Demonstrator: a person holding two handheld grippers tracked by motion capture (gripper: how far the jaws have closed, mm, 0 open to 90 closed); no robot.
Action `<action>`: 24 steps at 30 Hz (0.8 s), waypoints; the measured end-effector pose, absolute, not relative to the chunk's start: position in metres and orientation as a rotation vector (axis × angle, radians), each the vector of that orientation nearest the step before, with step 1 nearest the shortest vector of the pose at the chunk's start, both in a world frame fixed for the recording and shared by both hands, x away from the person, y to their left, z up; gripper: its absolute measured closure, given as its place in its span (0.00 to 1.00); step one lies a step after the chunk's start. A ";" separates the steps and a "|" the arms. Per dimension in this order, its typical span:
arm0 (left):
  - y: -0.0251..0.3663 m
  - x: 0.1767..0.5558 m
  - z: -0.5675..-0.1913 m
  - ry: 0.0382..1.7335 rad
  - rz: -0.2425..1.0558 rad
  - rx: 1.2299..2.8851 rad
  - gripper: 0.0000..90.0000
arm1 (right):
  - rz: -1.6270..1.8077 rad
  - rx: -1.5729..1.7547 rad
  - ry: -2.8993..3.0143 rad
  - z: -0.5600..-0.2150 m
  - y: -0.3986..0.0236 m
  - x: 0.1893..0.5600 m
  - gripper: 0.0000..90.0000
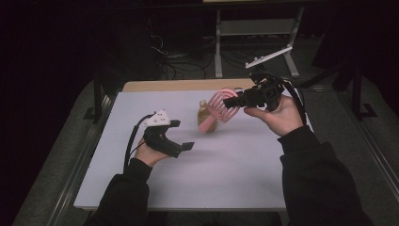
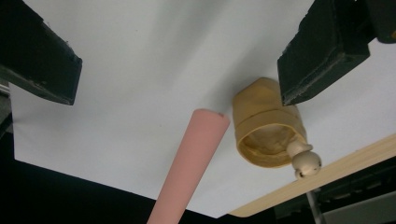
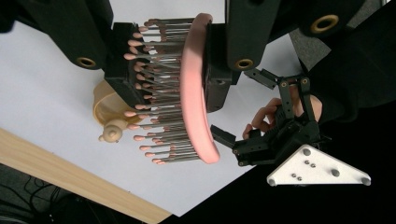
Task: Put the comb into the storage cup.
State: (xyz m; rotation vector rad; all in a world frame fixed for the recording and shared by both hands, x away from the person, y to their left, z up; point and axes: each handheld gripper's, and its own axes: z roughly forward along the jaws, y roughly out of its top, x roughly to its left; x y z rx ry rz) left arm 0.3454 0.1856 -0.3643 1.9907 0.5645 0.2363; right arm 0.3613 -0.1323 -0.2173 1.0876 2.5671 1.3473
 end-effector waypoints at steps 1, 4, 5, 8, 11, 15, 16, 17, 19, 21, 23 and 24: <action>0.187 0.345 -0.365 0.567 0.243 1.985 0.00 | 1.347 1.088 2.565 -0.216 -0.133 0.362 0.70; 0.193 0.345 -0.365 0.568 0.262 1.970 0.00 | 1.344 1.088 2.559 -0.211 -0.133 0.363 0.70; 0.195 0.345 -0.366 0.570 0.271 1.960 0.00 | 1.339 1.087 2.557 -0.210 -0.133 0.364 0.70; 0.201 0.344 -0.368 0.575 0.282 1.939 0.00 | 1.332 1.090 2.553 -0.207 -0.133 0.366 0.70; 0.207 0.344 -0.370 0.579 0.296 1.927 0.00 | 1.320 1.095 2.545 -0.203 -0.133 0.368 0.70; 0.215 0.344 -0.371 0.592 0.308 1.897 0.00 | 1.316 1.102 2.532 -0.199 -0.135 0.371 0.70; 0.216 0.344 -0.371 0.597 0.307 1.894 0.00 | 1.315 1.106 2.531 -0.199 -0.135 0.372 0.70; 0.218 0.344 -0.371 0.600 0.312 1.890 0.00 | 1.315 1.109 2.528 -0.198 -0.135 0.372 0.70; 0.222 0.345 -0.372 0.609 0.305 1.872 0.00 | 1.304 1.111 2.519 -0.196 -0.136 0.374 0.70; 0.227 0.345 -0.373 0.624 0.310 1.845 0.00 | 1.292 1.118 2.503 -0.195 -0.137 0.375 0.70; 0.231 0.345 -0.374 0.636 0.327 1.837 0.00 | 1.290 1.126 2.493 -0.193 -0.138 0.377 0.70; 0.233 0.345 -0.374 0.641 0.332 1.836 0.00 | 1.291 1.132 2.491 -0.192 -0.138 0.378 0.70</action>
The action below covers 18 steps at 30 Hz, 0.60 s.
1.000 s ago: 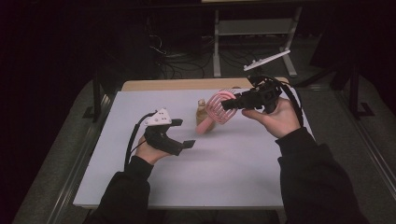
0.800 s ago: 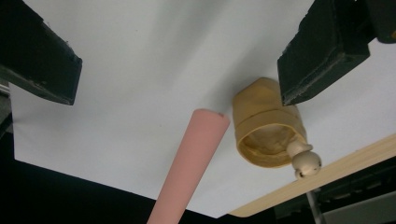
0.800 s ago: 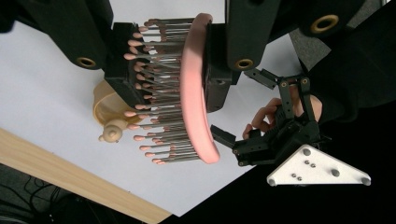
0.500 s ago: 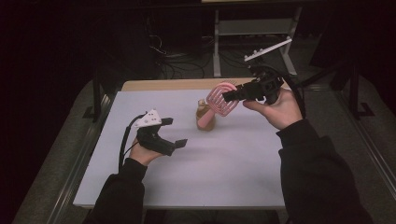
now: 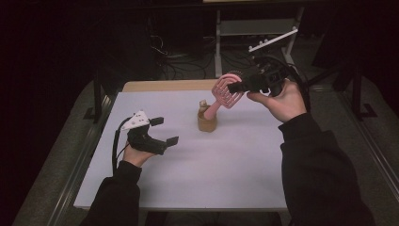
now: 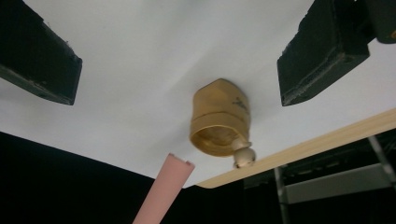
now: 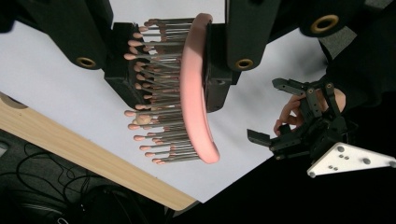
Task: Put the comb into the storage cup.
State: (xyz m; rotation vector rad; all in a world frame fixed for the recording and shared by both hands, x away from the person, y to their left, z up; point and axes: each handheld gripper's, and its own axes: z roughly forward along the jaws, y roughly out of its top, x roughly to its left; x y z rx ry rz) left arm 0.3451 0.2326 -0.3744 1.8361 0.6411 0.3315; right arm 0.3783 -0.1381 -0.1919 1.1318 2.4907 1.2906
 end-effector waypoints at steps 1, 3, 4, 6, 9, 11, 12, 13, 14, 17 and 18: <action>0.235 0.345 -0.375 0.646 0.336 1.834 0.00 | 1.290 1.132 2.489 -0.191 -0.138 0.379 0.70; 0.239 0.345 -0.376 0.652 0.343 1.826 0.00 | 1.283 1.130 2.480 -0.189 -0.139 0.381 0.70; 0.242 0.344 -0.377 0.660 0.347 1.824 0.00 | 1.281 1.132 2.476 -0.188 -0.139 0.382 0.70; 0.247 0.342 -0.379 0.670 0.368 1.815 0.00 | 1.279 1.133 2.467 -0.186 -0.139 0.384 0.70; 0.254 0.340 -0.382 0.680 0.405 1.801 0.00 | 1.277 1.141 2.462 -0.186 -0.140 0.389 0.70; 0.259 0.338 -0.384 0.693 0.431 1.788 0.00 | 1.276 1.149 2.458 -0.187 -0.140 0.393 0.70; 0.262 0.338 -0.385 0.696 0.439 1.785 0.00 | 1.276 1.153 2.458 -0.188 -0.140 0.395 0.70; 0.264 0.337 -0.385 0.702 0.452 1.778 0.00 | 1.273 1.158 2.457 -0.188 -0.140 0.397 0.70; 0.267 0.336 -0.386 0.703 0.463 1.773 0.00 | 1.271 1.161 2.458 -0.189 -0.140 0.400 0.70; 0.273 0.333 -0.387 0.713 0.480 1.755 0.00 | 1.274 1.172 2.461 -0.191 -0.139 0.406 0.70; 0.275 0.333 -0.388 0.718 0.480 1.749 0.00 | 1.276 1.175 2.461 -0.191 -0.138 0.408 0.70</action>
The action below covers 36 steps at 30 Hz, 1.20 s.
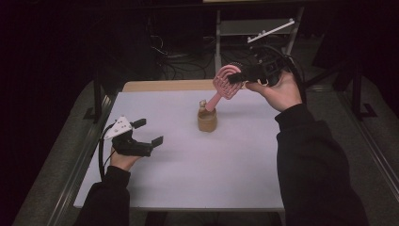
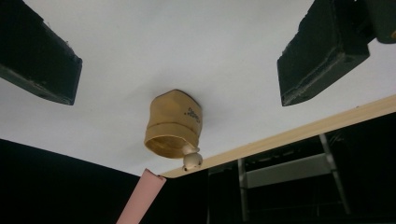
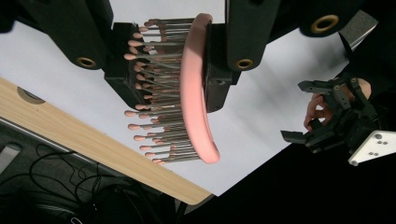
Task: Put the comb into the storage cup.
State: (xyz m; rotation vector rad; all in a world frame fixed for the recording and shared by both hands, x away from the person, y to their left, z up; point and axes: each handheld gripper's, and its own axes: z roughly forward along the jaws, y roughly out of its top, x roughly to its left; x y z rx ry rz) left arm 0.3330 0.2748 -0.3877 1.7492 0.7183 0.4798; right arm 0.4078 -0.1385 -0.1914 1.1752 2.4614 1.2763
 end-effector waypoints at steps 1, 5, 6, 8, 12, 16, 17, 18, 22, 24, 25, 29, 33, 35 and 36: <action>0.277 0.333 -0.389 0.722 0.486 1.748 0.00 | 1.278 1.174 2.463 -0.192 -0.138 0.409 0.70; 0.284 0.331 -0.392 0.740 0.490 1.732 0.00 | 1.271 1.178 2.467 -0.192 -0.135 0.414 0.70; 0.286 0.331 -0.394 0.741 0.488 1.729 0.00 | 1.269 1.179 2.469 -0.192 -0.134 0.415 0.70; 0.289 0.329 -0.396 0.742 0.496 1.730 0.00 | 1.256 1.176 2.475 -0.193 -0.133 0.417 0.70; 0.296 0.326 -0.400 0.750 0.509 1.721 0.00 | 1.231 1.182 2.484 -0.197 -0.131 0.421 0.70; 0.304 0.325 -0.402 0.765 0.522 1.705 0.00 | 1.224 1.189 2.489 -0.199 -0.129 0.423 0.70; 0.305 0.324 -0.403 0.770 0.522 1.700 0.00 | 1.224 1.189 2.491 -0.199 -0.129 0.424 0.70; 0.307 0.324 -0.404 0.772 0.523 1.697 0.00 | 1.225 1.189 2.489 -0.200 -0.129 0.424 0.70; 0.314 0.321 -0.409 0.767 0.518 1.699 0.00 | 1.218 1.193 2.492 -0.201 -0.127 0.425 0.70; 0.316 0.320 -0.410 0.769 0.516 1.686 0.00 | 1.211 1.196 2.498 -0.202 -0.126 0.426 0.70; 0.318 0.319 -0.410 0.772 0.519 1.682 0.00 | 1.211 1.195 2.499 -0.203 -0.126 0.427 0.70; 0.321 0.319 -0.413 0.789 0.520 1.672 0.00 | 1.208 1.209 2.500 -0.208 -0.125 0.429 0.70; 0.323 0.319 -0.417 0.806 0.516 1.677 0.00 | 1.190 1.227 2.506 -0.214 -0.124 0.432 0.70; 0.324 0.319 -0.417 0.811 0.517 1.676 0.00 | 1.178 1.228 2.511 -0.218 -0.124 0.433 0.70; 0.324 0.319 -0.417 0.812 0.518 1.675 0.00 | 1.173 1.236 2.514 -0.220 -0.124 0.434 0.70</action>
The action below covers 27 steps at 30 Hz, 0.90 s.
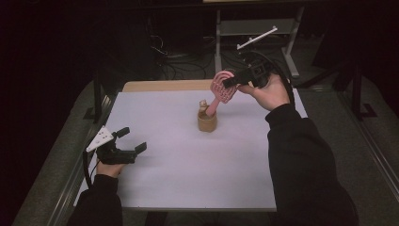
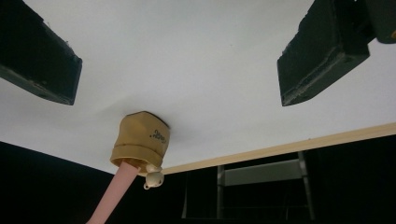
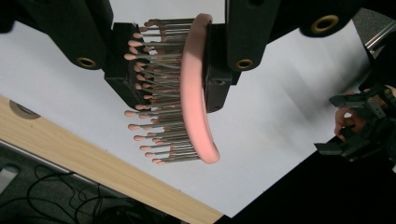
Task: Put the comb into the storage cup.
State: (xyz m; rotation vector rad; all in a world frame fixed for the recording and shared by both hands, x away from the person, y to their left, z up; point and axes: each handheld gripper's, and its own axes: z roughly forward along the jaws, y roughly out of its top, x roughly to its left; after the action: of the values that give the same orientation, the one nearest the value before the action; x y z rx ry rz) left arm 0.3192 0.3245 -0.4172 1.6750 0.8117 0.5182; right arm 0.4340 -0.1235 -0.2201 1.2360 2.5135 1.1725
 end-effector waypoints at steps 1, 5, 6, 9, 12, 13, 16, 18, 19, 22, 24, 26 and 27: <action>0.325 0.319 -0.417 0.811 0.518 1.674 0.00 | 1.173 1.241 2.514 -0.222 -0.123 0.435 0.70; 0.325 0.318 -0.416 0.804 0.523 1.658 0.00 | 1.175 1.255 2.526 -0.230 -0.123 0.440 0.70; 0.325 0.318 -0.416 0.805 0.521 1.659 0.00 | 1.172 1.260 2.526 -0.232 -0.123 0.441 0.70; 0.324 0.319 -0.417 0.804 0.515 1.673 0.00 | 1.173 1.274 2.528 -0.238 -0.122 0.445 0.70; 0.322 0.319 -0.417 0.803 0.507 1.681 0.00 | 1.174 1.281 2.527 -0.243 -0.122 0.447 0.70; 0.322 0.320 -0.417 0.802 0.500 1.682 0.00 | 1.176 1.281 2.526 -0.244 -0.121 0.447 0.70; 0.321 0.320 -0.417 0.796 0.500 1.677 0.00 | 1.180 1.294 2.526 -0.248 -0.120 0.449 0.70; 0.321 0.320 -0.417 0.793 0.503 1.675 0.00 | 1.175 1.301 2.532 -0.251 -0.119 0.451 0.70; 0.321 0.319 -0.417 0.794 0.504 1.675 0.00 | 1.173 1.305 2.532 -0.253 -0.118 0.452 0.70; 0.322 0.320 -0.417 0.796 0.513 1.672 0.00 | 1.177 1.309 2.532 -0.256 -0.117 0.454 0.70; 0.322 0.320 -0.416 0.800 0.512 1.660 0.00 | 1.180 1.312 2.533 -0.258 -0.117 0.455 0.70; 0.321 0.321 -0.416 0.804 0.509 1.652 0.00 | 1.183 1.319 2.529 -0.259 -0.116 0.455 0.70; 0.320 0.321 -0.416 0.803 0.507 1.648 0.00 | 1.189 1.320 2.530 -0.261 -0.116 0.456 0.70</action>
State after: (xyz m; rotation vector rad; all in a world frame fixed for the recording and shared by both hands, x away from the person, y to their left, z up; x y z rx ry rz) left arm 0.3213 0.3205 -0.4161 1.6476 0.8029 0.5066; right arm 0.4562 -0.1161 -0.2608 1.3202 2.5299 1.1890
